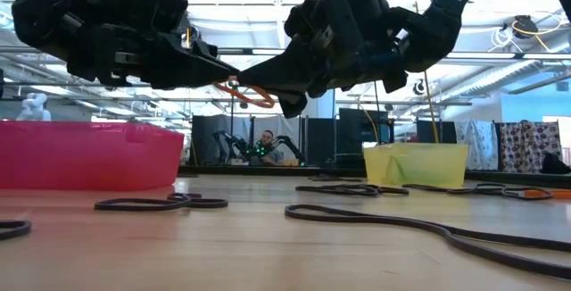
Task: Sort rubber bands into baskets
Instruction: Put the orange rubber band into the pink bin
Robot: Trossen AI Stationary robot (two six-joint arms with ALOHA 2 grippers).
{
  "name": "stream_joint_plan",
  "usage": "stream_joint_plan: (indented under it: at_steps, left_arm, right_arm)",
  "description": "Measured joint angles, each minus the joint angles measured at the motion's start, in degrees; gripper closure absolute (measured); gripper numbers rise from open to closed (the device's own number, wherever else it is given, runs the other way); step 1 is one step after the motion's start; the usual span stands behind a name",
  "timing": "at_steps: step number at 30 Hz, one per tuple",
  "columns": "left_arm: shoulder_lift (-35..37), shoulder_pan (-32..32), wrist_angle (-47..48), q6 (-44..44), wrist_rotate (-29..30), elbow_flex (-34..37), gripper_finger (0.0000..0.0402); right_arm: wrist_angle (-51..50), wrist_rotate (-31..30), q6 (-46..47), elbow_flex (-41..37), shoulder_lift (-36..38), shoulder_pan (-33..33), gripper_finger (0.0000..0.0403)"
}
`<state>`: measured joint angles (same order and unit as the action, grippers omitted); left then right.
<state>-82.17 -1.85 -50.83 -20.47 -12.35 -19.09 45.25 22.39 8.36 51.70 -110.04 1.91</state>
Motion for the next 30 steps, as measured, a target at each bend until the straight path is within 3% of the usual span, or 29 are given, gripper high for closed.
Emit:
stream_joint_plan:
  at_steps: [4,30]
  left_arm:
    - [0.0,0.67,0.64,0.0,2.87,0.0,0.0272]
    - [0.0,0.7,0.94,0.04,2.07,0.0,0.0272]
  right_arm:
    - [0.0,-0.02,0.36,0.0,0.0,0.0,0.0402]
    - [2.12,-0.15,4.07,0.02,0.0,2.27,0.0403]
